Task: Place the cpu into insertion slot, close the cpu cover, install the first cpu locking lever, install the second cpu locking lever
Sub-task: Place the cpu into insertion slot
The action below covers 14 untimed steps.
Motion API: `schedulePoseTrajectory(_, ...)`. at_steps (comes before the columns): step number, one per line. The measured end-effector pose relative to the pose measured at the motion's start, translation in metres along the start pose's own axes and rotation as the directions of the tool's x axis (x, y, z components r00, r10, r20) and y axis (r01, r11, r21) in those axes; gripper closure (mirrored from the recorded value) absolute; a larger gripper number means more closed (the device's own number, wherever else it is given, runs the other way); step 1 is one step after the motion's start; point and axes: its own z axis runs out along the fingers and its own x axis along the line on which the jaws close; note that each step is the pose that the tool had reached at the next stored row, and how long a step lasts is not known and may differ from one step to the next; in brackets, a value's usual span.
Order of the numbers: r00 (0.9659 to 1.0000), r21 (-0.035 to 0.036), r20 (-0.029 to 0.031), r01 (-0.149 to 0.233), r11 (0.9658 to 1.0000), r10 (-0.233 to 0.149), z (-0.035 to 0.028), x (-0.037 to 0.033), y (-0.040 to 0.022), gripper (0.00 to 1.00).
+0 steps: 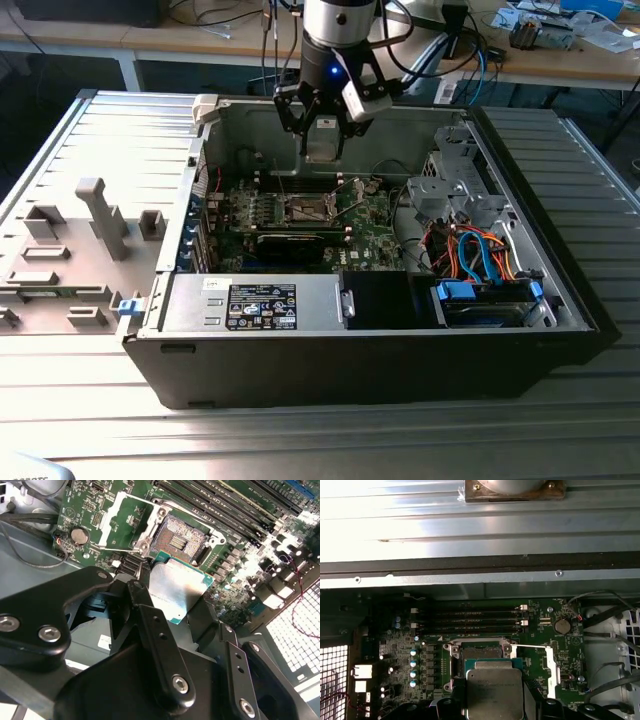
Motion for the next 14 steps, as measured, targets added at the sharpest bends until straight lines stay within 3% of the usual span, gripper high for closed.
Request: schedulePoseTrajectory(14, 1.0000, 0.0000, 0.0000, 0.000, 1.0000, 0.000, 0.0049, 0.0002, -0.0004, 0.46)
